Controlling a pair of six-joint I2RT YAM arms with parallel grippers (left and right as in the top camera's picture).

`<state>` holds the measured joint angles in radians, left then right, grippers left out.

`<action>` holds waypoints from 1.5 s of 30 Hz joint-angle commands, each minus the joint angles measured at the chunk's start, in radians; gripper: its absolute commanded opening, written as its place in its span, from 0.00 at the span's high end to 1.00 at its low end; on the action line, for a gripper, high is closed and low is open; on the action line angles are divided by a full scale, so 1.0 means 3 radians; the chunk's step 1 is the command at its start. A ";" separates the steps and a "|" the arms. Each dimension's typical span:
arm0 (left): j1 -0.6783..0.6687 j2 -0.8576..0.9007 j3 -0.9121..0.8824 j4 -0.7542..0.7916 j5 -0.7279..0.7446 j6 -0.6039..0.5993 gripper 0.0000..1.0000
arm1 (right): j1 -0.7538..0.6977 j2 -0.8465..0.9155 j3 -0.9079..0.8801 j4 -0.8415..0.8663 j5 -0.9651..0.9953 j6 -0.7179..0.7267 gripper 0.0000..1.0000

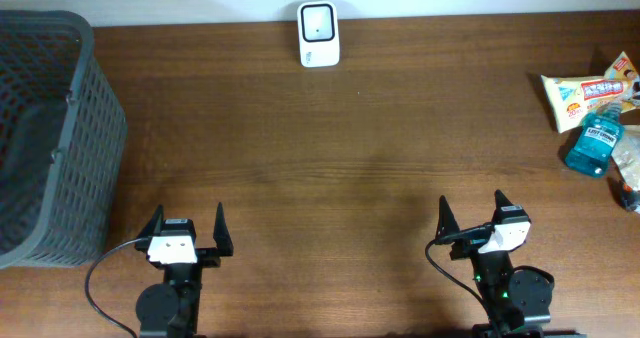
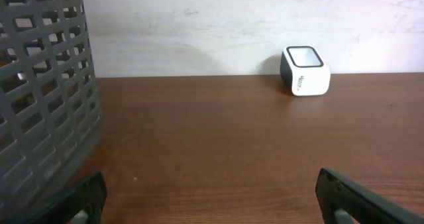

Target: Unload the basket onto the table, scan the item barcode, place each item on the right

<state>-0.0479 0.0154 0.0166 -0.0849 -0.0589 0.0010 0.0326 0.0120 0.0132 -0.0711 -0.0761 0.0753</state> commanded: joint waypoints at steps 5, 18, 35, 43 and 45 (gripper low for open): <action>0.0017 -0.0034 -0.0022 0.0008 0.0034 0.0041 0.01 | 0.0022 -0.0029 -0.0025 -0.0010 0.0018 -0.0003 0.01; 0.0017 -0.0034 -0.0022 0.0008 0.0034 0.0041 0.01 | 0.0019 -0.0029 -0.0025 -0.0031 0.0206 -0.0257 0.01; 0.0017 -0.0034 -0.0022 0.0008 0.0034 0.0041 0.01 | 0.0015 -0.0029 -0.0025 -0.0036 0.0470 -0.0500 0.02; 0.0017 -0.0034 -0.0022 0.0008 0.0034 0.0041 0.01 | 0.0015 -0.0029 -0.0025 -0.0027 0.0561 -0.0487 0.02; 0.0017 -0.0034 -0.0022 0.0008 0.0034 0.0041 0.01 | 0.0015 -0.0029 -0.0025 -0.0027 0.0559 -0.0487 0.02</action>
<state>-0.0479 0.0154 0.0166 -0.0849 -0.0589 0.0010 0.0326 0.0120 0.0132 -0.0742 0.0559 -0.0673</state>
